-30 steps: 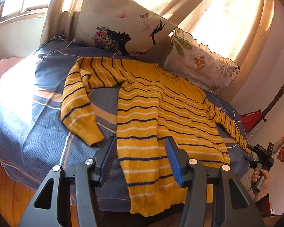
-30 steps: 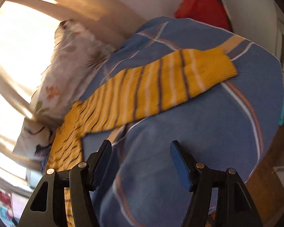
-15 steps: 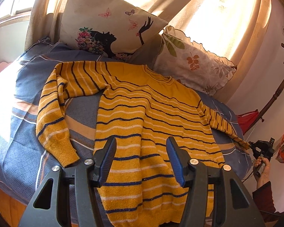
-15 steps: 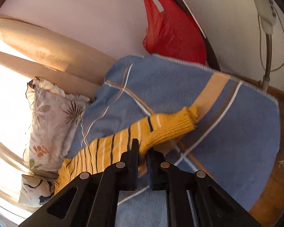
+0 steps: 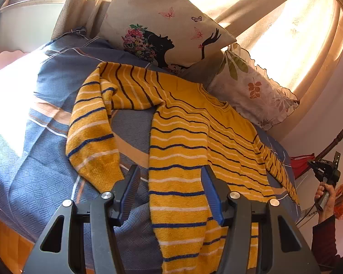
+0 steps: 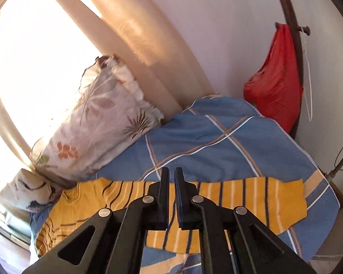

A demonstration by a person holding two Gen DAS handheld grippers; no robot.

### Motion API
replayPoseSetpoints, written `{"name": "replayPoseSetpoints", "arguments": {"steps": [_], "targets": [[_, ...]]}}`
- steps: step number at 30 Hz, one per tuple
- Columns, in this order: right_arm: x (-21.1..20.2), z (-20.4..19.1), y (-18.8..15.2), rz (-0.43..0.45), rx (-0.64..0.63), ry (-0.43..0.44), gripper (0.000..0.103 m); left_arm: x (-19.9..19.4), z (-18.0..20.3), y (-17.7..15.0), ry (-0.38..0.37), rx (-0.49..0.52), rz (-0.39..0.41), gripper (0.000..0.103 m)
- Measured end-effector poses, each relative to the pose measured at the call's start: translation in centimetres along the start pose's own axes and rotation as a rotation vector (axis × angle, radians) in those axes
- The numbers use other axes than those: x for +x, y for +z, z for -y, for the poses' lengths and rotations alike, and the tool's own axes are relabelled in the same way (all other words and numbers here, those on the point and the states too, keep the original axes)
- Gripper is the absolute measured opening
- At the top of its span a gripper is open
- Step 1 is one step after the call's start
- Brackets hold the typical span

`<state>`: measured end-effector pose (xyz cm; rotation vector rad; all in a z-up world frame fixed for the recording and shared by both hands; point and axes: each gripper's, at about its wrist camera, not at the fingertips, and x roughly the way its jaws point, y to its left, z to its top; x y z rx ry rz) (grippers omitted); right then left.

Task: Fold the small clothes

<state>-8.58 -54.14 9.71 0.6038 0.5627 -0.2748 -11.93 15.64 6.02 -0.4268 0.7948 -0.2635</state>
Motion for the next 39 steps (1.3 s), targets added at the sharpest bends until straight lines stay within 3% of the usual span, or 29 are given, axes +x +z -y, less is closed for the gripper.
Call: {"name": "replayPoseSetpoints", "arguments": {"steps": [1,3,4,7,14,19,20,21,22,23,24,28,31,36,39], "targets": [[0.0,-0.1,-0.5,-0.015,-0.004,-0.008,0.018,-0.3,-0.4,0.0,0.009,0.003,0.004,0.059],[-0.3,1.1,-1.8,-0.026,0.036,-0.033,0.058,-0.5,-1.2,0.0,0.023,-0.002,0.007,0.062],[-0.6,2.1,-2.5,-0.026,0.065,-0.054,0.063,-0.4,-1.7,0.1,0.026,-0.008,0.004,0.062],[-1.1,6.3,-5.1,-0.062,0.167,-0.1,0.064,0.3,-2.8,0.4,0.025,-0.033,-0.014,0.062],[0.0,13.8,-9.5,-0.12,0.434,-0.101,0.064,2.1,-1.4,0.3,-0.027,-0.023,-0.047,0.062],[1.5,15.4,-9.2,-0.05,0.471,-0.131,0.064,2.1,-0.1,0.0,-0.028,0.005,-0.048,0.062],[1.7,15.5,-8.8,-0.035,0.468,-0.139,0.063,2.1,-0.2,-0.1,-0.027,0.002,-0.049,0.062],[1.9,15.7,-8.5,-0.025,0.465,-0.15,0.05,2.2,-0.3,-0.1,-0.025,-0.004,-0.051,0.062],[2.1,15.7,-8.2,-0.024,0.46,-0.162,0.036,2.2,-0.4,-0.1,-0.024,-0.012,-0.053,0.062],[2.4,15.6,-7.8,-0.039,0.445,-0.163,0.011,2.2,-0.6,-0.2,-0.024,-0.019,-0.054,0.062],[2.5,15.5,-7.5,-0.051,0.427,-0.165,0.011,2.2,-0.8,-0.2,-0.025,-0.027,-0.055,0.062],[0.7,12.5,-6.1,0.004,0.31,-0.177,0.007,2.7,-1.4,-0.3,-0.023,-0.042,-0.063,0.062],[0.2,8.6,-4.7,0.001,0.222,-0.1,0.007,3.2,-1.7,-0.3,-0.032,-0.054,-0.074,0.062],[1.9,-3.0,-3.1,-0.033,0.006,0.063,0.007,2.6,-1.6,-0.8,-0.053,-0.056,-0.059,0.062],[4.6,-11.5,-4.0,-0.094,-0.125,0.18,0.007,1.7,-2.3,-0.9,-0.036,-0.062,-0.039,0.062]]}}
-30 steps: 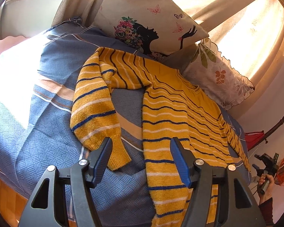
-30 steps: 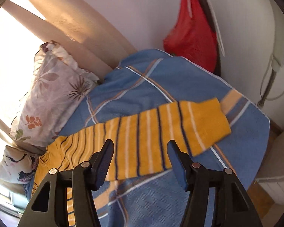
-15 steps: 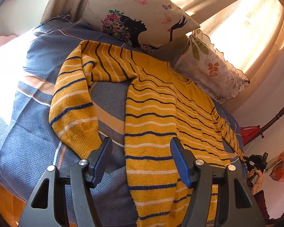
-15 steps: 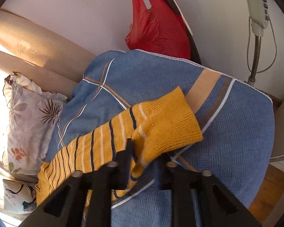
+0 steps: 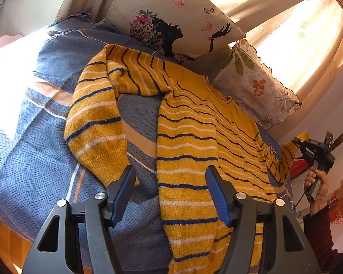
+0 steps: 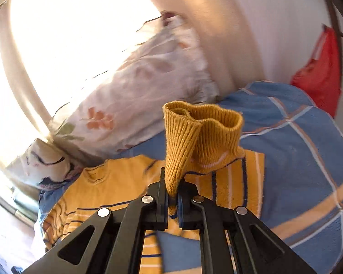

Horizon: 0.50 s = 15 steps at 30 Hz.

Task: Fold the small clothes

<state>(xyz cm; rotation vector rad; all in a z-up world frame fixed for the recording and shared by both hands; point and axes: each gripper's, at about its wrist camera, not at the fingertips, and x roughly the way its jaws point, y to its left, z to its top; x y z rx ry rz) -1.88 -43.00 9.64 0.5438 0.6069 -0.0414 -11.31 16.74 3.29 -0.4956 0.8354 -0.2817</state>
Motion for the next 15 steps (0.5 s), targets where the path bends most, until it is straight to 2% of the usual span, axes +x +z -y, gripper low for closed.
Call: {"name": "replayPoseSetpoints", "arguments": {"steps": [4,7,11,15], "targets": [[5.8,-10.9,-2.3,-0.103,-0.169,0.135,0.007,-1.6,-1.8,-0.2,0.037,-0.037,0.032,0.062],[9.9,-17.8,-5.2,-0.187,-0.271,0.21,0.007,-2.7,-3.2,-0.4,0.069,-0.067,0.049,0.062],[14.0,-24.1,-9.8,-0.263,-0.396,0.242,0.007,-3.8,-4.8,-0.7,0.101,-0.101,0.066,0.062],[16.9,-27.8,-14.1,-0.316,-0.53,0.24,0.007,-4.2,-5.9,-1.0,0.115,-0.119,0.074,0.062]]}}
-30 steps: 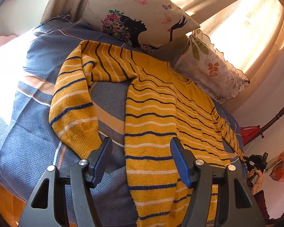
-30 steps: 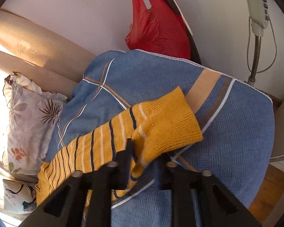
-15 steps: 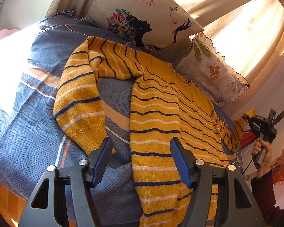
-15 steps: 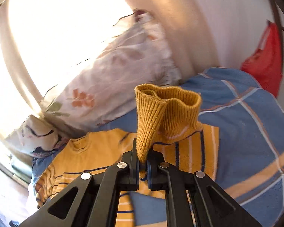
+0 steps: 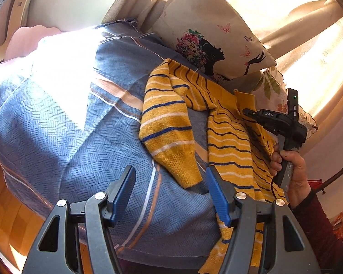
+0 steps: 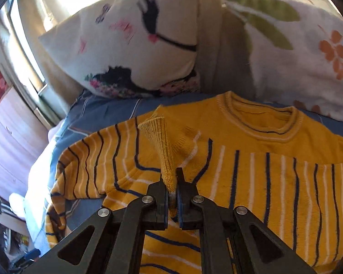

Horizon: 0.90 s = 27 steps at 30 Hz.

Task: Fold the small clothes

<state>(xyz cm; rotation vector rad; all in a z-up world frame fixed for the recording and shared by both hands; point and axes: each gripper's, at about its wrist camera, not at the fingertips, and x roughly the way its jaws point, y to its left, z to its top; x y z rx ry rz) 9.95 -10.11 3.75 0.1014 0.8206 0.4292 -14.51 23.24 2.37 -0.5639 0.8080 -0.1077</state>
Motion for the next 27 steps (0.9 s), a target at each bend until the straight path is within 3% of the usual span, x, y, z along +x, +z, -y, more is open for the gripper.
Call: {"name": "replayPoseSetpoints", "arguments": {"steps": [4,6,9,13,15,18,22,23,24,27], "targets": [[3.7,-3.5,-0.9,-0.073,-0.158,-0.053,0.015,0.1,-0.7,0.0,-0.007,-0.018,-0.002,0.062],[4.4,-4.4,-1.4,-0.116,-0.179,-0.006,0.031,0.2,-1.0,0.1,-0.009,-0.027,-0.001,0.062],[3.1,-5.9,-1.8,-0.119,-0.188,0.064,0.033,0.2,-1.6,0.3,-0.006,-0.048,0.004,0.062],[0.9,-9.3,-2.8,-0.144,-0.204,0.223,0.038,0.4,-2.7,0.6,-0.002,-0.083,0.011,0.062],[1.0,-11.8,-4.0,-0.19,-0.225,0.287,0.048,0.3,-3.0,0.7,-0.004,-0.098,0.017,0.062],[2.8,-15.3,-6.3,-0.294,-0.251,0.387,0.052,-0.2,-3.1,0.7,-0.003,-0.101,0.027,0.062],[4.5,-17.8,-9.0,-0.335,-0.291,0.387,0.05,-0.8,-3.3,0.8,0.009,-0.092,0.034,0.062],[4.8,-18.2,-9.5,-0.339,-0.306,0.373,0.021,-0.9,-3.4,1.0,0.009,-0.093,0.034,0.062],[5.0,-18.5,-9.6,-0.351,-0.315,0.369,0.009,-0.9,-3.4,1.1,0.008,-0.093,0.035,0.062],[2.7,-18.0,-7.7,-0.278,-0.297,0.355,0.008,-1.1,-3.1,1.7,0.004,-0.077,0.042,0.063]]}}
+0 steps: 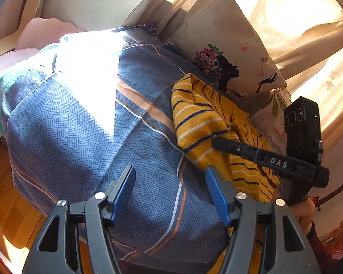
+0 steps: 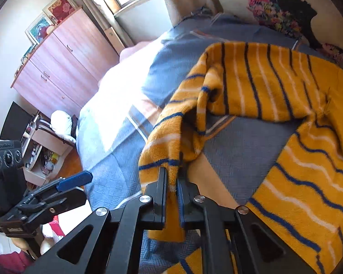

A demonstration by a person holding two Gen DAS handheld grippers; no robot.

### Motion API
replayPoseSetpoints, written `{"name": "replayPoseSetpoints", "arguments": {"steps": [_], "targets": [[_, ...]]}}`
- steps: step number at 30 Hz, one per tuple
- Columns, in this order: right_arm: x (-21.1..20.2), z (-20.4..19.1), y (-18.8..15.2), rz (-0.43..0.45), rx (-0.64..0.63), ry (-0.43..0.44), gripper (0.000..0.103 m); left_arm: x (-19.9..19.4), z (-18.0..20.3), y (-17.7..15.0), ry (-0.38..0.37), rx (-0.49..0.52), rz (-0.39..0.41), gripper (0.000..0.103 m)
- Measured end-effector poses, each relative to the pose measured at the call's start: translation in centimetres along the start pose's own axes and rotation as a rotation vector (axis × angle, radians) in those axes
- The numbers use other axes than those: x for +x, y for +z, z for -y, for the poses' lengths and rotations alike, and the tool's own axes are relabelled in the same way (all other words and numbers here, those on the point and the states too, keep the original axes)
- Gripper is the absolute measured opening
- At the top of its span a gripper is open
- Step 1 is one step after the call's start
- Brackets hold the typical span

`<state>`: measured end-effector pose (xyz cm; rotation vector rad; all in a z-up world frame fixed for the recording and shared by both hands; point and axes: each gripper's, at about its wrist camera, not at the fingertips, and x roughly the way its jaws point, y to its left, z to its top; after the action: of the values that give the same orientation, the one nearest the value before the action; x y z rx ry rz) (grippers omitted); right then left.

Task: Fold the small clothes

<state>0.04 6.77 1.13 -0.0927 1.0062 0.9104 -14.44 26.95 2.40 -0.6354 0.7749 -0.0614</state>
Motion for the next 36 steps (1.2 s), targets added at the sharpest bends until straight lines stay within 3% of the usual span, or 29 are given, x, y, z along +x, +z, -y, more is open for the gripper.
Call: {"name": "replayPoseSetpoints", "arguments": {"steps": [6,8,11,14,17,18,19,21,22,26,31,32,33,34,36], "targets": [[-13.5,5.4,2.7,0.264,0.105,-0.053,0.008,0.5,1.7,0.8,-0.031,0.055,-0.002,0.063],[-17.9,9.0,2.2,0.327,0.173,-0.122,0.008,0.9,2.4,0.7,-0.043,0.073,-0.012,0.063],[-22.6,15.5,0.0,0.352,0.303,-0.261,0.008,1.7,3.5,0.7,-0.054,0.1,-0.028,0.063],[-25.2,21.8,-2.8,0.324,0.414,-0.451,0.009,2.5,4.5,0.7,-0.066,0.114,-0.041,0.063],[-26.0,27.8,-5.8,0.222,0.498,-0.775,0.011,3.3,5.7,0.6,-0.082,0.122,-0.056,0.063],[-26.4,29.4,-7.0,0.197,0.543,-0.841,0.014,3.5,6.3,0.5,-0.092,0.129,-0.059,0.063],[-27.0,30.6,-8.2,0.206,0.589,-0.822,0.015,3.6,6.8,0.4,-0.096,0.141,-0.061,0.063],[-28.5,31.8,-10.5,0.297,0.678,-0.678,0.043,3.8,7.9,0.2,-0.089,0.173,-0.063,0.063],[-28.9,31.9,-11.2,0.34,0.704,-0.62,0.047,4.0,8.3,0.1,-0.083,0.186,-0.067,0.063],[-28.1,30.1,-12.0,0.36,0.667,-0.54,0.048,5.1,9.4,-0.3,-0.081,0.2,-0.099,0.063],[-23.7,28.9,-12.1,0.244,0.606,-0.512,0.056,6.1,10.9,-1.6,-0.093,0.226,-0.135,0.063],[-22.9,28.9,-12.1,0.219,0.597,-0.491,0.05,6.1,11.2,-1.9,-0.092,0.234,-0.138,0.063],[-22.1,28.8,-12.1,0.195,0.579,-0.469,0.016,6.0,11.5,-2.1,-0.091,0.242,-0.14,0.063],[-21.8,28.6,-12.1,0.183,0.55,-0.484,0.005,5.9,11.7,-2.3,-0.088,0.25,-0.139,0.063],[-22.5,28.7,-12.1,0.213,0.549,-0.561,0.005,5.7,11.9,-2.5,-0.081,0.259,-0.137,0.063]]}}
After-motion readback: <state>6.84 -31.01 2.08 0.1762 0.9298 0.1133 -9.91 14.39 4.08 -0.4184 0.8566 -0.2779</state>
